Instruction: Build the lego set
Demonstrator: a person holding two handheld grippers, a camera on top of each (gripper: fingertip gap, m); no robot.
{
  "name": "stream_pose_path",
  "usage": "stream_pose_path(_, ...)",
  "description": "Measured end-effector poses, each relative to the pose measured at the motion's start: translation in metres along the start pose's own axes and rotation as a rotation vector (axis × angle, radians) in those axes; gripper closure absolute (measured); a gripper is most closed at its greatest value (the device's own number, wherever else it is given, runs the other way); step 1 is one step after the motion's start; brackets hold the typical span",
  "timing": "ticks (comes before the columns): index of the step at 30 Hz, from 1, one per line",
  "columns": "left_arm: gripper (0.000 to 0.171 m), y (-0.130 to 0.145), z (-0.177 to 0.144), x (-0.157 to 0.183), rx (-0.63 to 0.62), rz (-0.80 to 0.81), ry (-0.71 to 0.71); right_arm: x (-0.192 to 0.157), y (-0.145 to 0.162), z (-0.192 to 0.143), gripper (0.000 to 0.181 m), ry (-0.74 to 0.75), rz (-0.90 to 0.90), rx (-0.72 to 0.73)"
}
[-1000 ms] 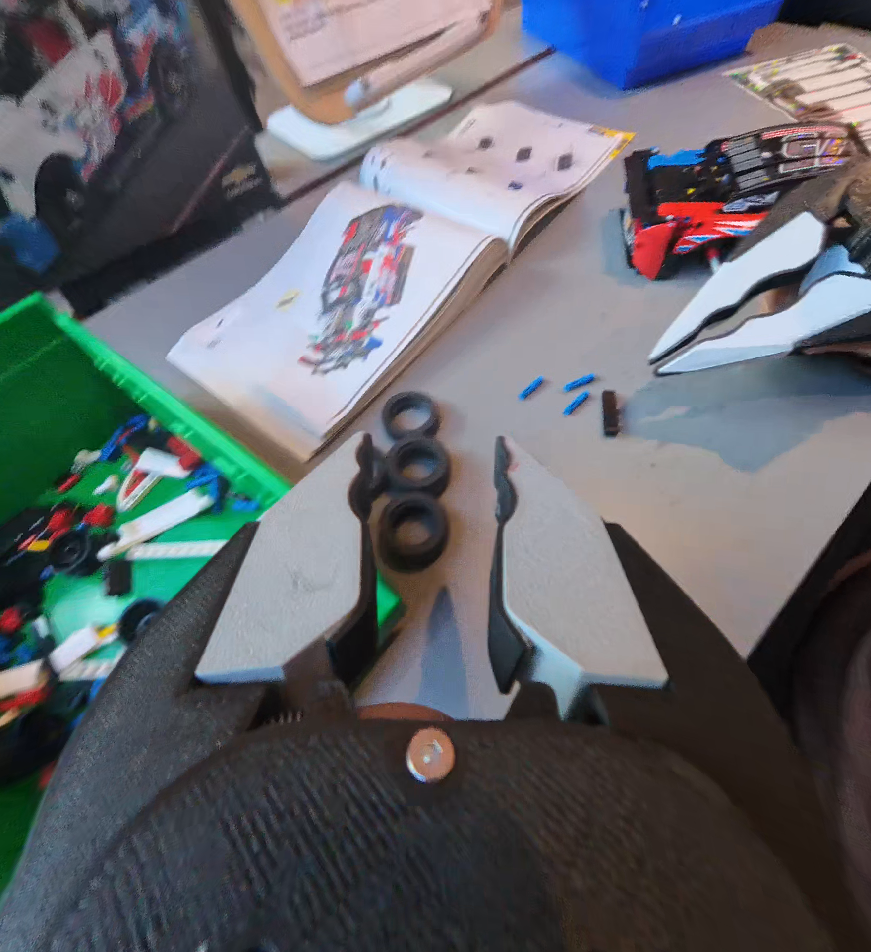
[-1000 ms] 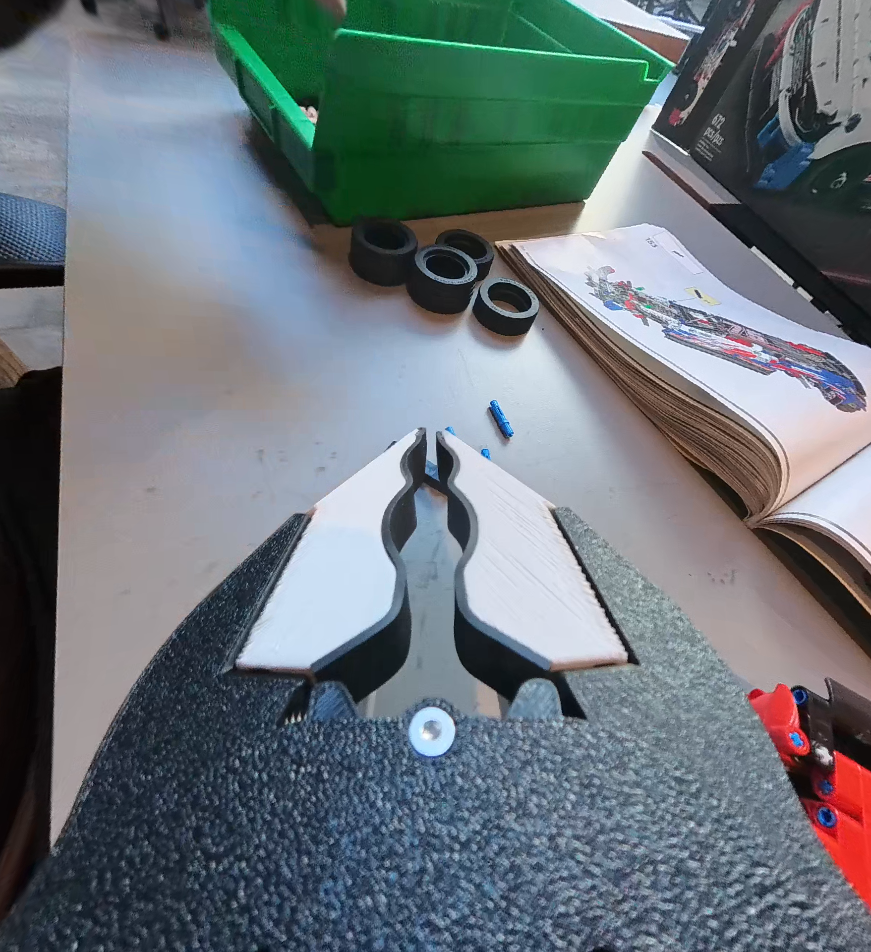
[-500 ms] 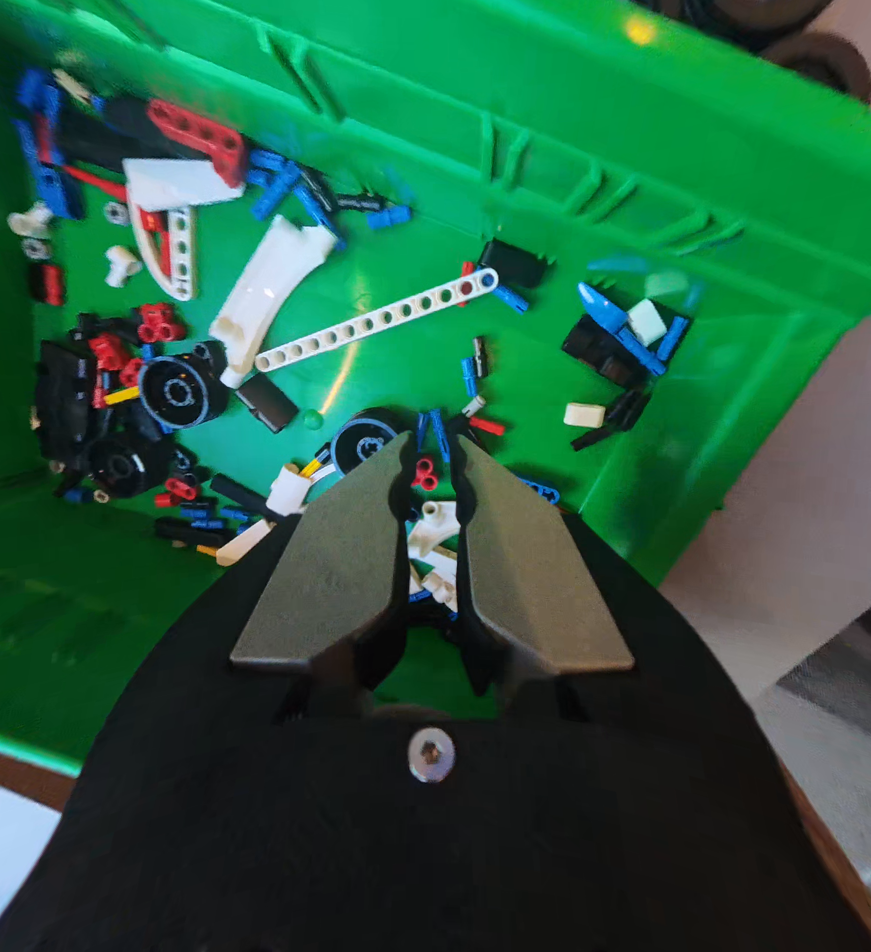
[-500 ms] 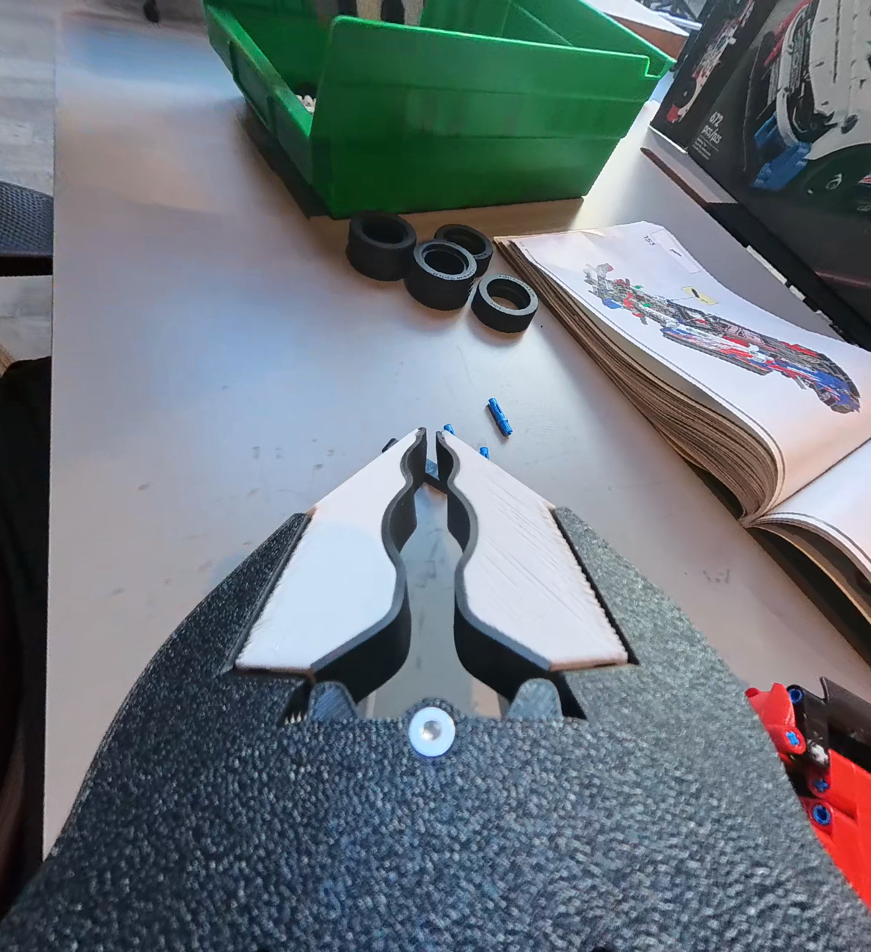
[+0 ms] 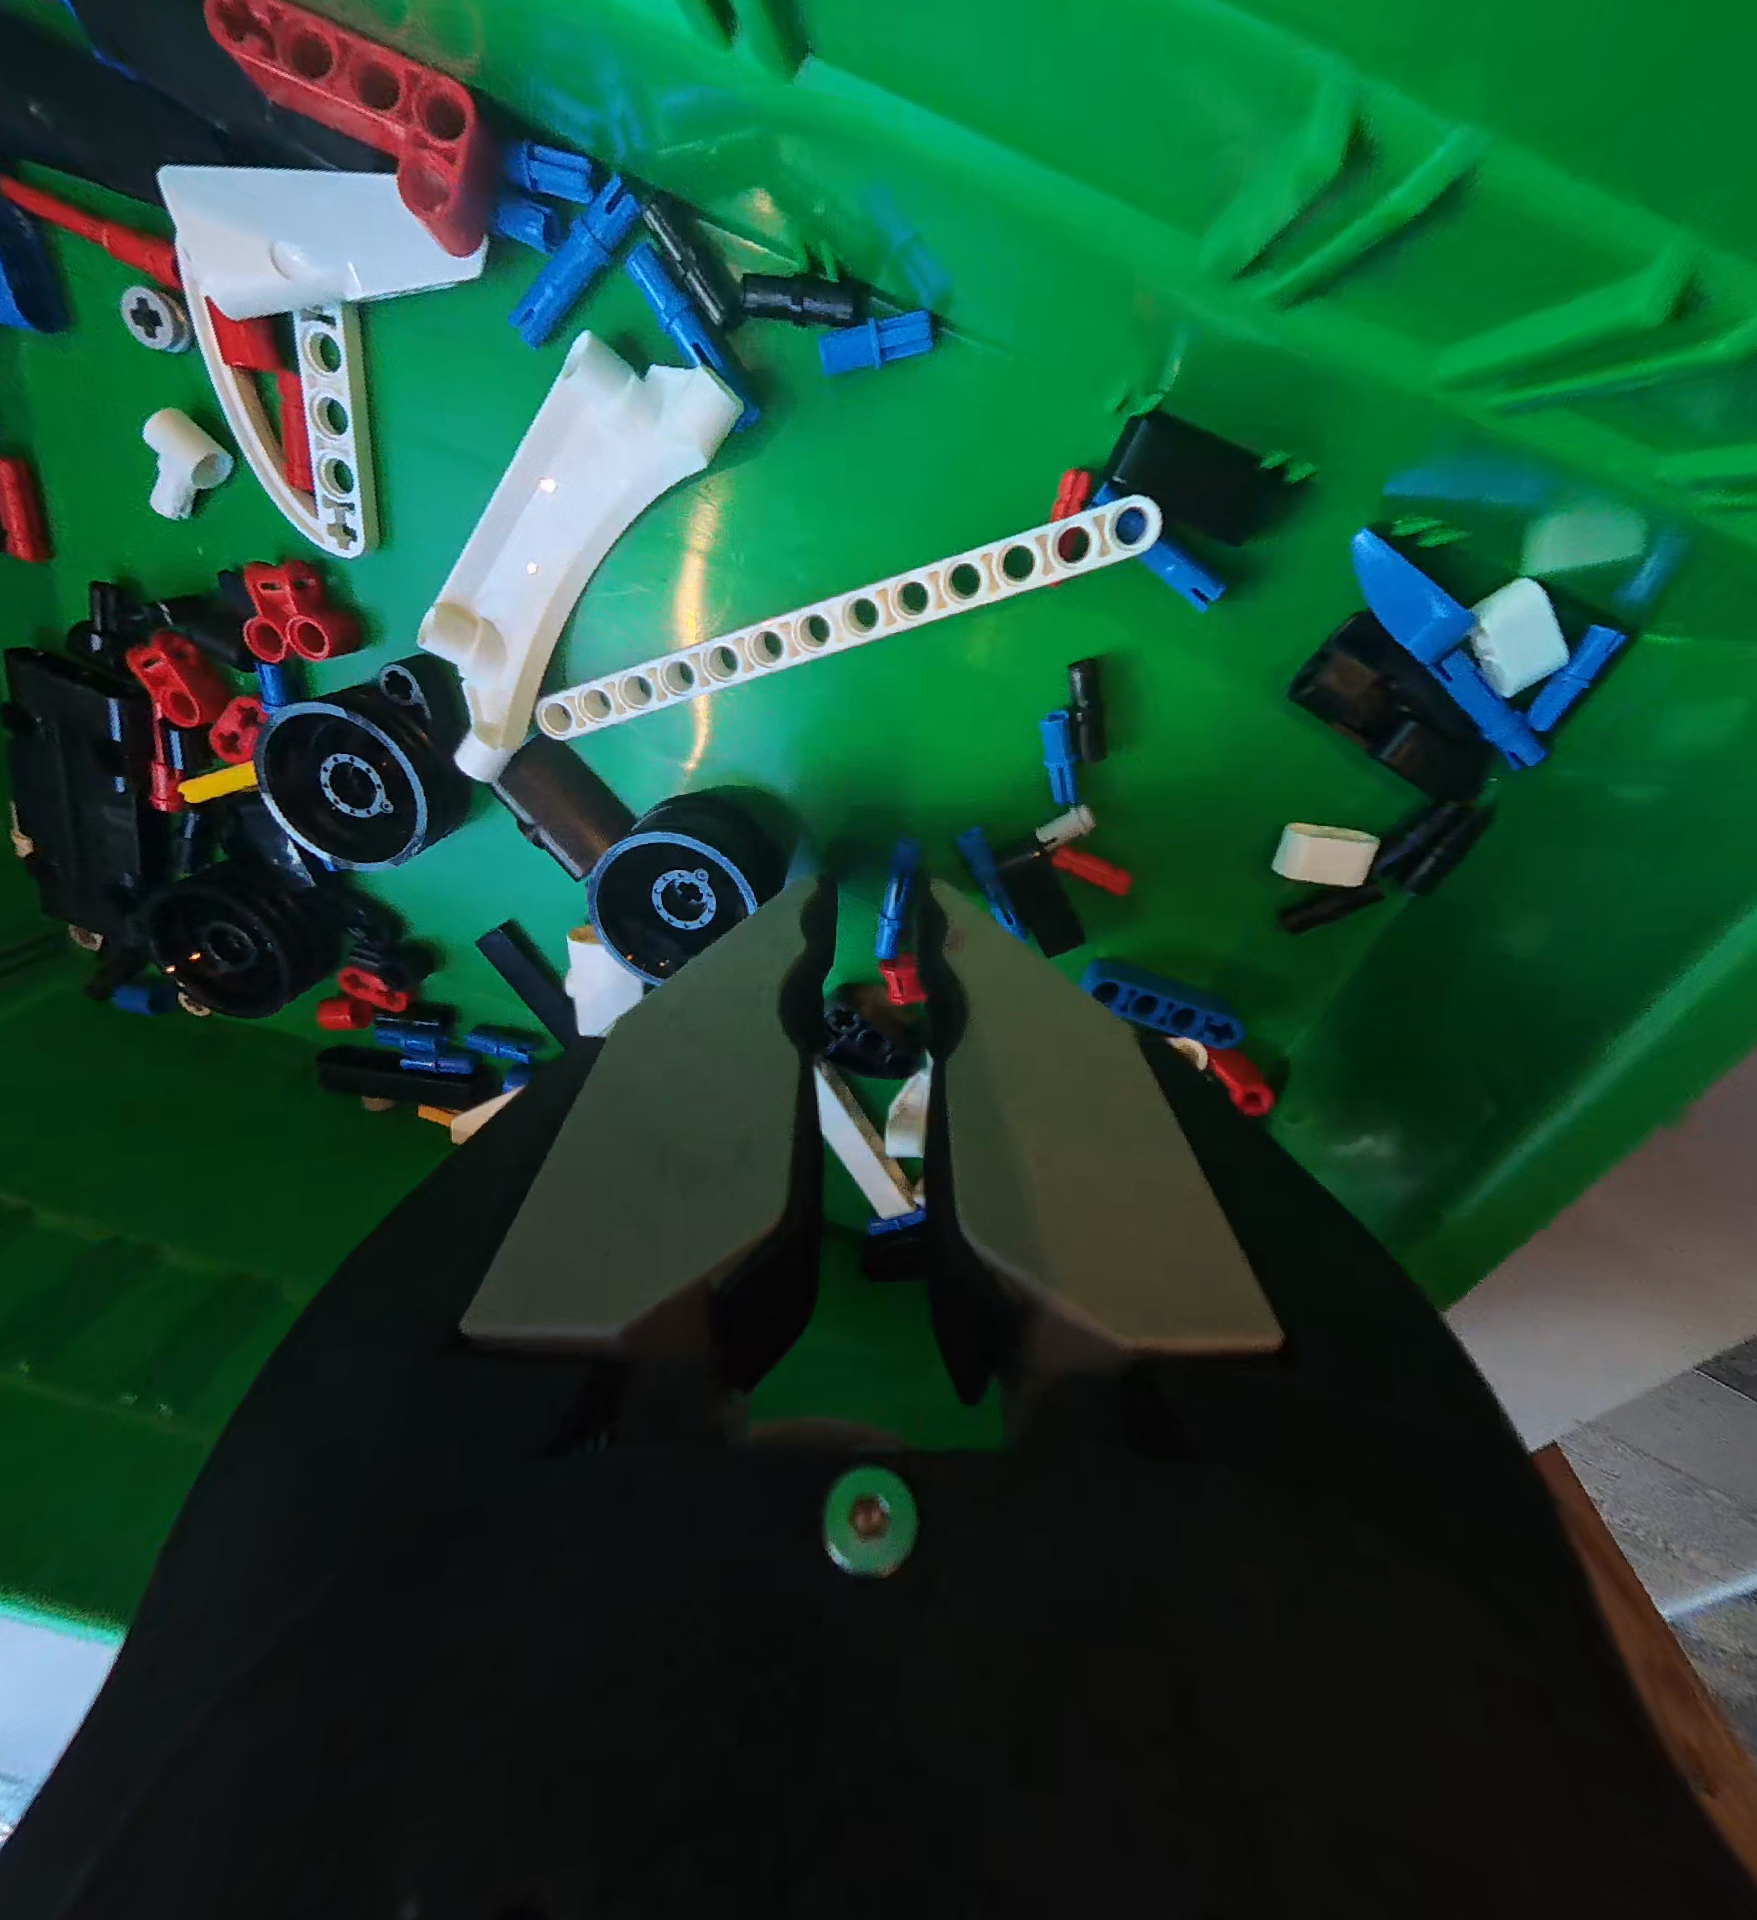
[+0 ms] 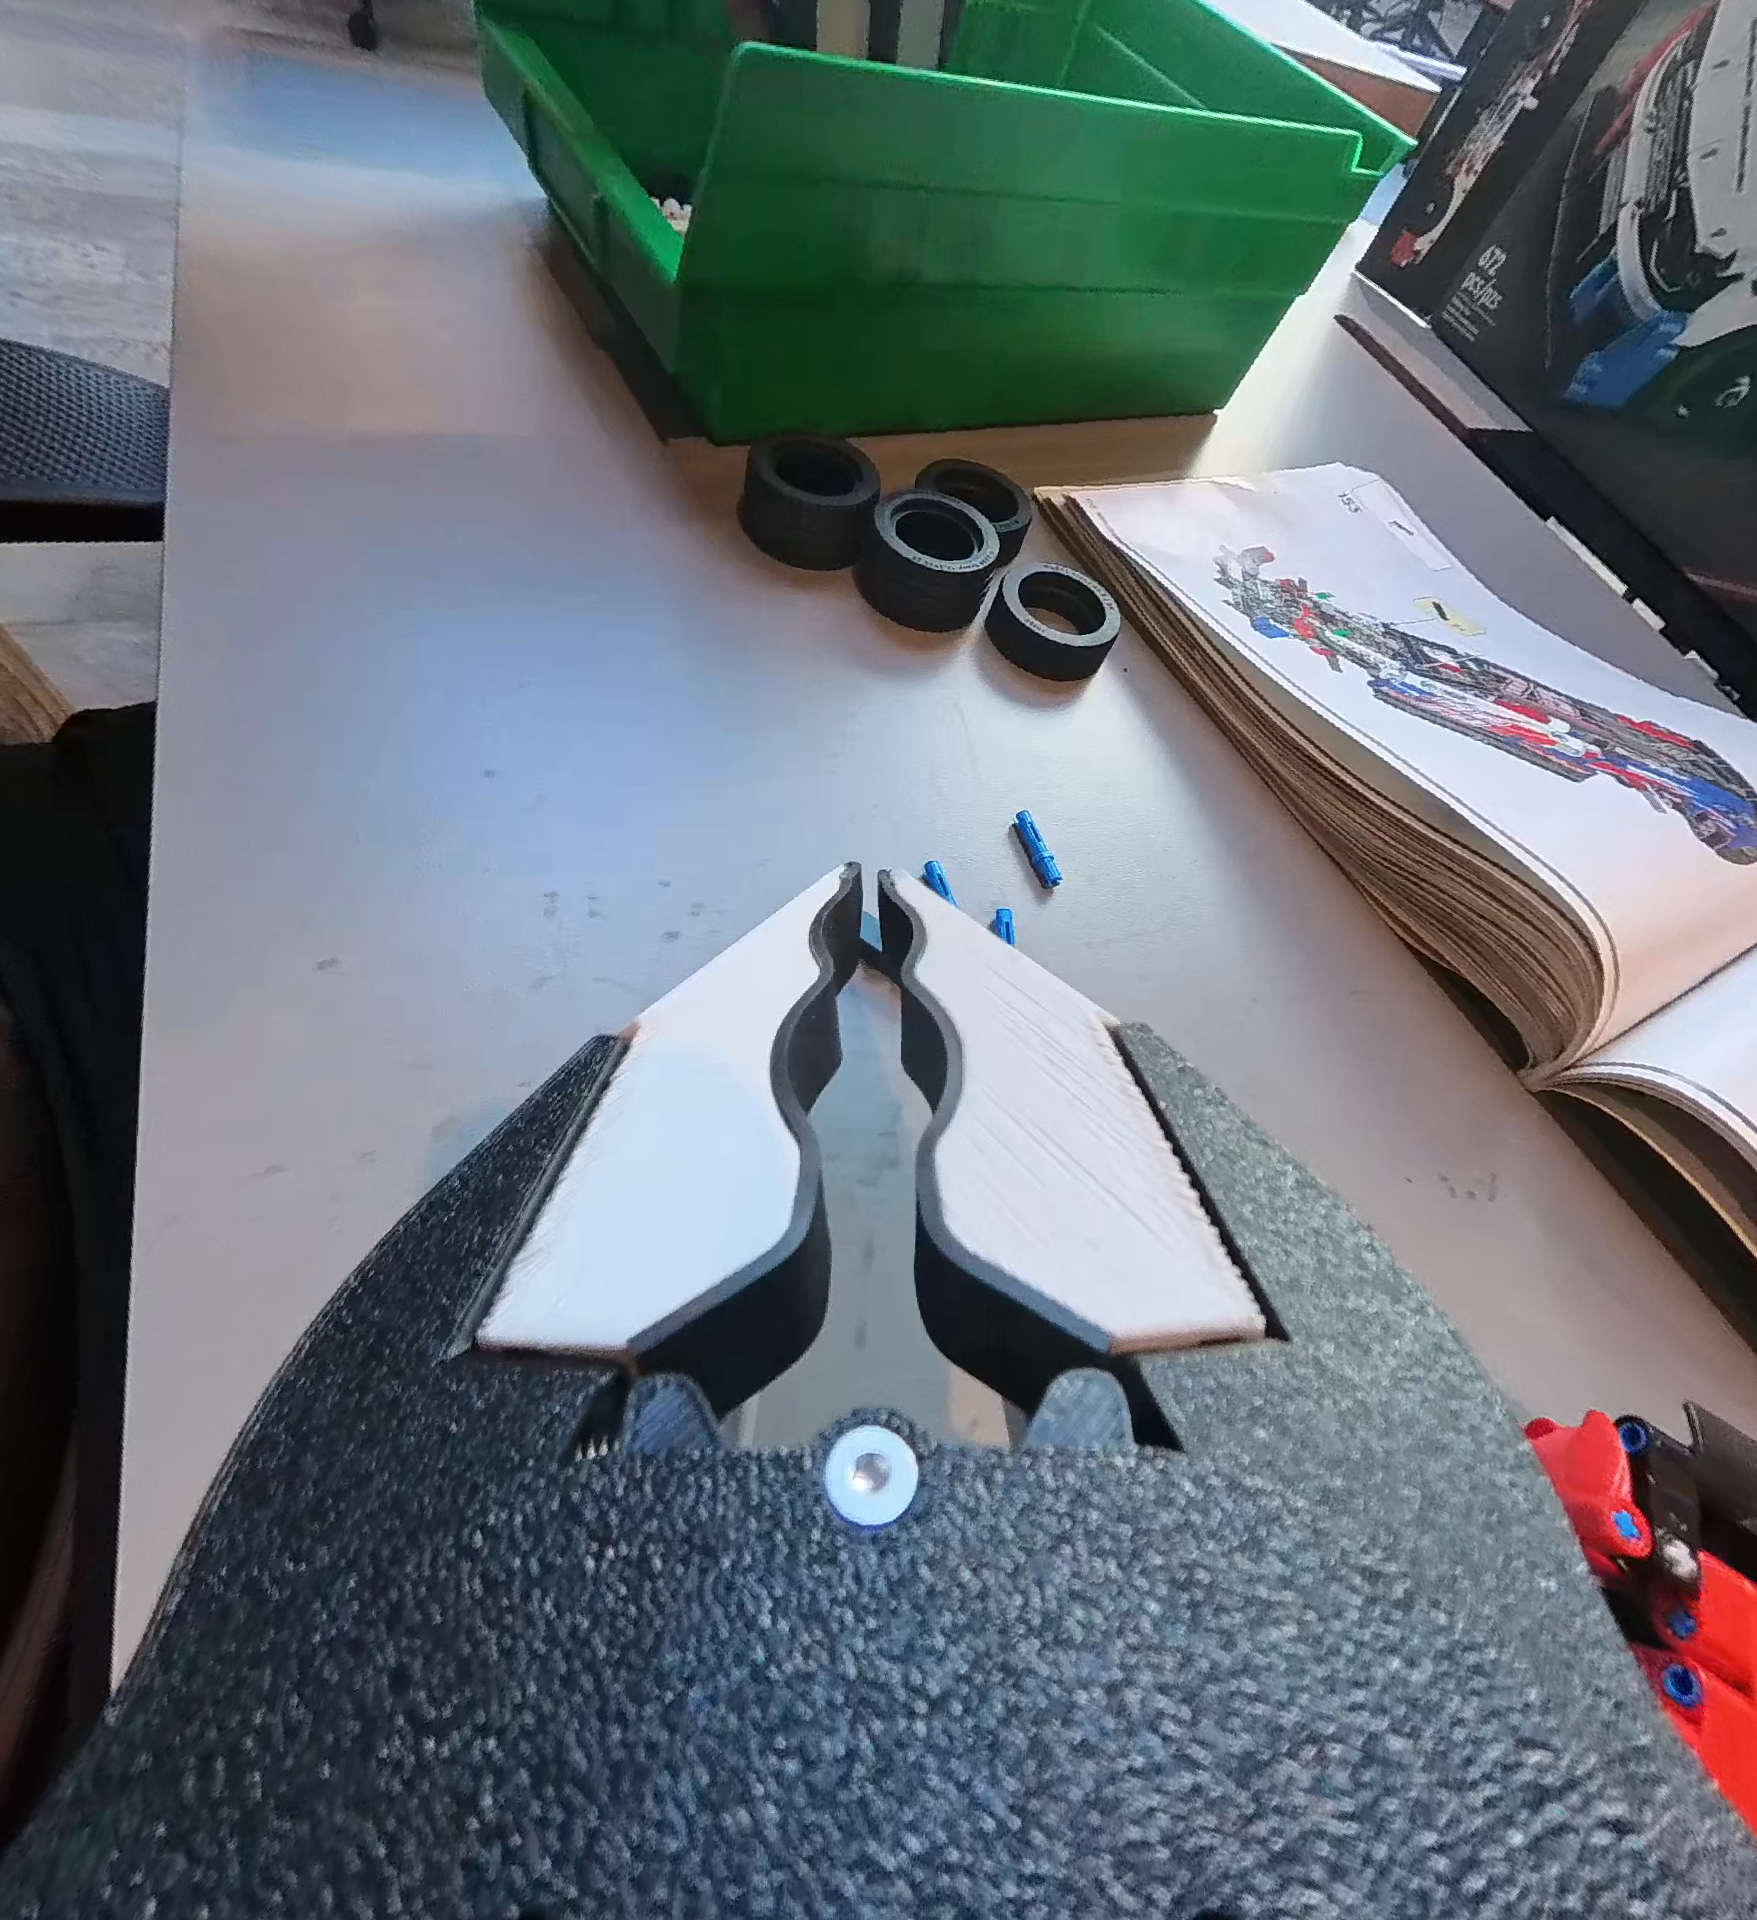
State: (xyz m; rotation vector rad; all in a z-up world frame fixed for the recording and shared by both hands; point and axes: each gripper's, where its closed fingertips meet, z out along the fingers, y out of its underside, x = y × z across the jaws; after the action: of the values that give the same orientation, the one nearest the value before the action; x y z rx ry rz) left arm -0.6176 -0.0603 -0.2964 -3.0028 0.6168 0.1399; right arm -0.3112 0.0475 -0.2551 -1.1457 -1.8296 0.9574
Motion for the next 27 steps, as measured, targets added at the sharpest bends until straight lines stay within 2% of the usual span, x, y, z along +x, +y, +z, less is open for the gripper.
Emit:
stream_pose_path(6, 0.169, -0.001, 0.002, 0.000, -0.008, -0.021, 0.011, -0.002, 0.000, 0.000, 0.179, -0.004, -0.014, -0.003)
stream_pose_path(8, 0.169, 0.003, -0.001, -0.006, -0.032, -0.088, -0.009, -0.002, 0.000, 0.000, 0.179, -0.005, -0.014, -0.004)
stream_pose_path(10, 0.169, -0.004, -0.012, -0.014, 0.010, -0.191, -0.032, -0.002, 0.000, 0.000, 0.180, -0.003, -0.014, -0.002)
stream_pose_path(13, 0.169, -0.036, -0.047, -0.007, 0.161, -0.238, -0.038, 0.000, -0.001, -0.001, 0.181, 0.009, -0.013, 0.011)
stream_pose_path(16, 0.169, -0.084, -0.085, 0.027, 0.303, -0.141, -0.038, 0.004, -0.005, -0.005, 0.181, 0.031, 0.004, 0.040)
stream_pose_path(18, 0.169, -0.098, -0.092, 0.035, 0.246, -0.044, -0.185, 0.008, -0.009, -0.008, 0.181, 0.046, 0.022, 0.070)
stream_pose_path(20, 0.170, -0.113, -0.088, 0.050, 0.192, 0.038, -0.265, 0.012, -0.011, -0.011, 0.181, 0.056, 0.040, 0.094)
stream_pose_path(23, 0.170, -0.123, -0.095, 0.036, 0.165, 0.041, -0.429, 0.014, -0.014, -0.014, 0.181, 0.065, 0.055, 0.119)
stream_pose_path(27, 0.169, -0.112, -0.091, 0.022, 0.177, -0.066, -0.334, 0.013, -0.015, -0.015, 0.181, 0.072, 0.035, 0.125)
